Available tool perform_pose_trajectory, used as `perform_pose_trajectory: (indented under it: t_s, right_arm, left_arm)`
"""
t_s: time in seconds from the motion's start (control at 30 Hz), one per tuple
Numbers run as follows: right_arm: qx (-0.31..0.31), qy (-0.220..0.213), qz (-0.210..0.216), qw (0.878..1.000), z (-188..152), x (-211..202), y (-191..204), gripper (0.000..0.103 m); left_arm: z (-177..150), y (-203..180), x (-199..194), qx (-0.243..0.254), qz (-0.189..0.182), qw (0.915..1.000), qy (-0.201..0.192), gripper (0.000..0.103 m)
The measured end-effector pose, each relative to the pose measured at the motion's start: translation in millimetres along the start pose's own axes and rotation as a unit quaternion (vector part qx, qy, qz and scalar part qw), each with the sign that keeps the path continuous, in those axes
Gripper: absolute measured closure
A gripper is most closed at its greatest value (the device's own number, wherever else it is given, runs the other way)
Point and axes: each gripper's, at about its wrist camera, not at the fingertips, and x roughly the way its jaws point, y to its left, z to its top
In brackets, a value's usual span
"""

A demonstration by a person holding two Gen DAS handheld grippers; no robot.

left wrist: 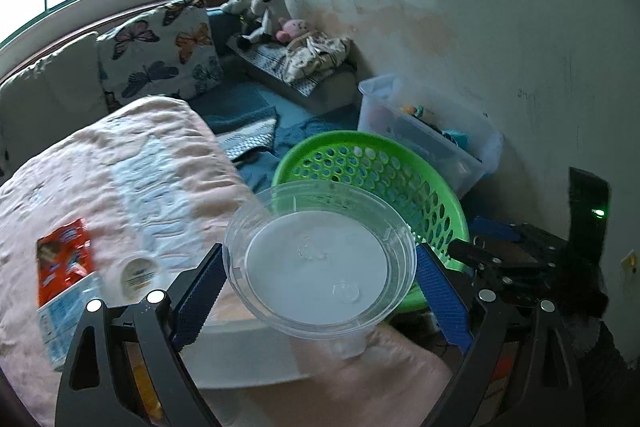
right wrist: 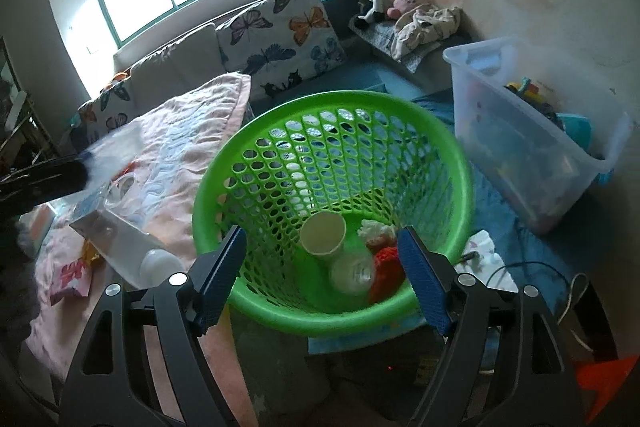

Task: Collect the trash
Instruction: 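Drop the cup into the green basket with the right tool while the left tool drops the lid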

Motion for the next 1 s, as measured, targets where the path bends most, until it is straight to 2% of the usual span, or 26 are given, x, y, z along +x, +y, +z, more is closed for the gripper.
perform_pose_trajectory:
  t_s: [0.57, 0.83, 1.0]
  right_arm:
    - [0.033, 0.000, 0.001, 0.999, -22.5, -18.1, -26.3, 0.024]
    - [0.046, 0.008, 0.003, 0.999, -32.2, -18.2, -30.8, 0.024]
    - [0.048, 0.007, 0.004, 0.999, -32.8, -21.1, -28.2, 0.024]
  left_arm:
    - [10.3, -48.1, 74.8, 0.021, -0.004, 0.9977, 0.065, 0.013]
    - [8.3, -53.2, 92.2, 0.015, -0.004, 0.9963, 0.085, 0.012]
    - [6.3, -48.5, 86.3, 0.004, -0.016, 0.9967, 0.079, 0.010]
